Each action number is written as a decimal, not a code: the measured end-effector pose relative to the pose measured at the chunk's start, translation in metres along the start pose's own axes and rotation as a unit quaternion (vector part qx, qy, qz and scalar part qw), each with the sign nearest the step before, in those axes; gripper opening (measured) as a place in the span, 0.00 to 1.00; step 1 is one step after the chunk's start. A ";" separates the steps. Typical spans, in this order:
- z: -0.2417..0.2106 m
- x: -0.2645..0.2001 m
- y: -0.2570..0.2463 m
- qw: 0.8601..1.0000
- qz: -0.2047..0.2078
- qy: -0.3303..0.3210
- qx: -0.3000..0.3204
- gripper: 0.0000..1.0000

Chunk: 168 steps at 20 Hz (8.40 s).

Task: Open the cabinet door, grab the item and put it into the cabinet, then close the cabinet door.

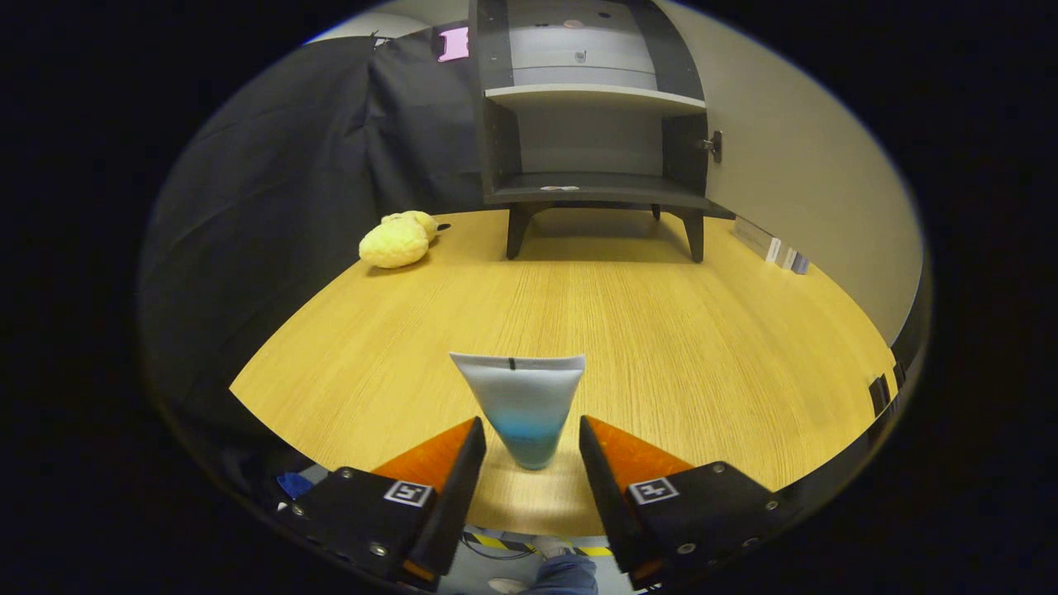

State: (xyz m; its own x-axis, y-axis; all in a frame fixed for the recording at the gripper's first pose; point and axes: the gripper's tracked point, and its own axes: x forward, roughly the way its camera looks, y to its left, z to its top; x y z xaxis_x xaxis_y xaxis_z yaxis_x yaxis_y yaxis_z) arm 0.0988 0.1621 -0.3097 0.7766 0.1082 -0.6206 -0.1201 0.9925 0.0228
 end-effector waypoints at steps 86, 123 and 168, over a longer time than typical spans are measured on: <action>0.387 -0.132 -0.078 0.968 -0.029 -0.249 -0.004 0.94; 0.277 -0.315 -0.370 0.899 -0.312 -0.293 0.094 0.93; 0.376 -0.231 -0.206 0.938 -0.151 -0.307 0.049 0.87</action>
State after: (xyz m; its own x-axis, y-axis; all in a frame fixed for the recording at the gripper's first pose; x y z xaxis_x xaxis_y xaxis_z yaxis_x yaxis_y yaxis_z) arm 0.1763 -0.0465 0.1235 0.9797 -0.1960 -0.0429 0.1966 0.9804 0.0102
